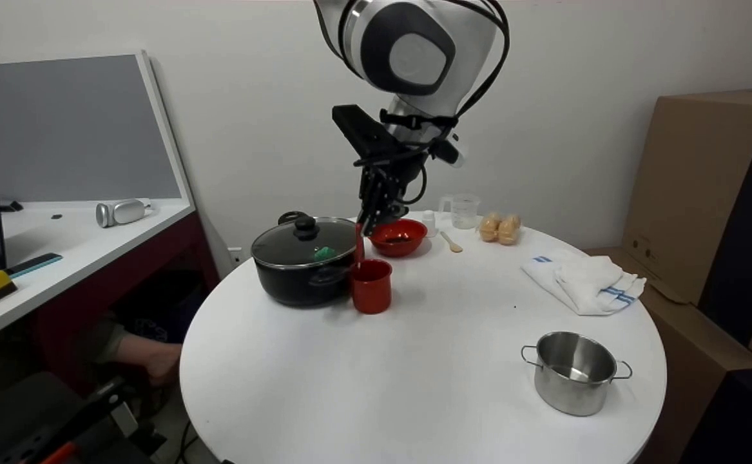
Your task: Stir the objects in the red cup with the spoon
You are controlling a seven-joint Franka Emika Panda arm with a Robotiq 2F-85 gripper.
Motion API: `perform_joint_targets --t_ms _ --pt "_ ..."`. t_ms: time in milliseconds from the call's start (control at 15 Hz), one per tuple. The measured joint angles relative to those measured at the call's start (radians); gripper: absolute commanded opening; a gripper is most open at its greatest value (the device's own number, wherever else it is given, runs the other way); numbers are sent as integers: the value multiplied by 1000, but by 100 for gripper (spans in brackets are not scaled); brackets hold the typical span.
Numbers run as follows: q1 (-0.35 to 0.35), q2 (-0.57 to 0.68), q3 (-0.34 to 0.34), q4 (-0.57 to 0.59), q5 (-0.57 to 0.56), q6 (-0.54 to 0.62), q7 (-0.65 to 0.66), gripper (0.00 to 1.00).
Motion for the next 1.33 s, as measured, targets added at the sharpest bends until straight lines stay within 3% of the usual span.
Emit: perform_joint_targets --t_ms 533,1333 --pt "-102 1 -68 11 81 0 -10 8" --pt "-135 -11 -105 16 82 -24 -17 8"
